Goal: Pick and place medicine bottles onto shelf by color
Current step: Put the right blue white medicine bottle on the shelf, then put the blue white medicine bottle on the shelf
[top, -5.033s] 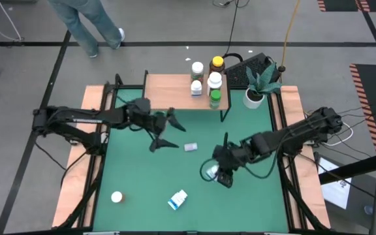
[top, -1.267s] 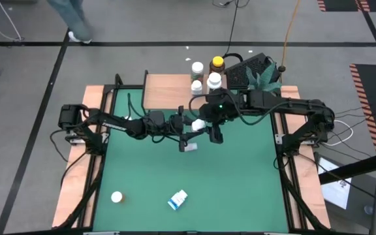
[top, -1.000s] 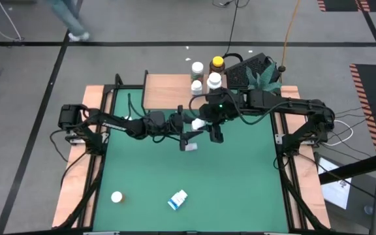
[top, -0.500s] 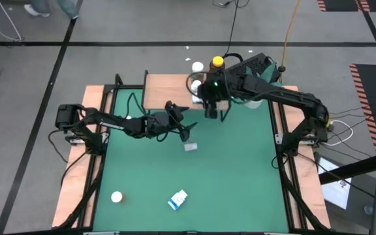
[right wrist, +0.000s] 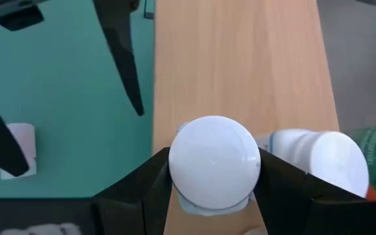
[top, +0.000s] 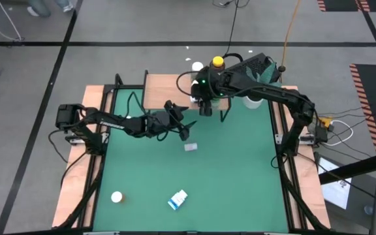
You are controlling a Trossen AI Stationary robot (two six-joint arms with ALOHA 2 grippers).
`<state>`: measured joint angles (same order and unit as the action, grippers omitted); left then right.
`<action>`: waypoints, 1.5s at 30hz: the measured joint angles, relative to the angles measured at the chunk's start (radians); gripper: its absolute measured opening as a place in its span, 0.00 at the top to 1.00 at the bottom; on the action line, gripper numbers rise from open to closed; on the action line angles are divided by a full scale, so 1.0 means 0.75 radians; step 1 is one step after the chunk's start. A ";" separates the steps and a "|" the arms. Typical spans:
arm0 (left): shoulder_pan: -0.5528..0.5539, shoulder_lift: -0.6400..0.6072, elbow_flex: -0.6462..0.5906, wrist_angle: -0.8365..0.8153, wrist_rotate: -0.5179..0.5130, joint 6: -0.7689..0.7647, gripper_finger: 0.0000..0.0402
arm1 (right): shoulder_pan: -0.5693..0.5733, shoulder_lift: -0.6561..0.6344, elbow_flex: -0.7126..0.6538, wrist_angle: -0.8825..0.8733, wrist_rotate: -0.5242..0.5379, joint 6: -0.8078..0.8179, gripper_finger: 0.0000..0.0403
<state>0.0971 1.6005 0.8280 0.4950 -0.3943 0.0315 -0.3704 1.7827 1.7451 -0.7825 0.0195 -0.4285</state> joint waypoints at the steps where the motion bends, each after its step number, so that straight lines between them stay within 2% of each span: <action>1: 0.000 0.000 0.000 -0.006 0.000 0.000 0.12 | -0.002 0.000 0.000 0.002 -0.001 0.003 0.55; 7: 0.000 0.000 0.000 -0.019 0.000 -0.007 0.12 | -0.032 -0.004 0.000 -0.010 -0.078 0.067 0.55; 23: 0.000 0.000 0.000 -0.033 0.001 -0.016 0.12 | -0.031 -0.013 -0.002 0.011 -0.101 0.033 0.55; 35: -0.001 0.000 0.000 -0.040 0.001 -0.021 0.12 | -0.031 -0.017 -0.002 0.019 -0.098 0.031 0.37; 45: 0.000 0.000 0.000 -0.070 0.002 -0.023 0.12 | -0.016 -0.110 -0.003 0.023 -0.056 0.026 0.36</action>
<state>0.0971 1.6005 0.8280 0.4427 -0.3931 0.0139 -0.3823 1.6999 1.7432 -0.7655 -0.0224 -0.4091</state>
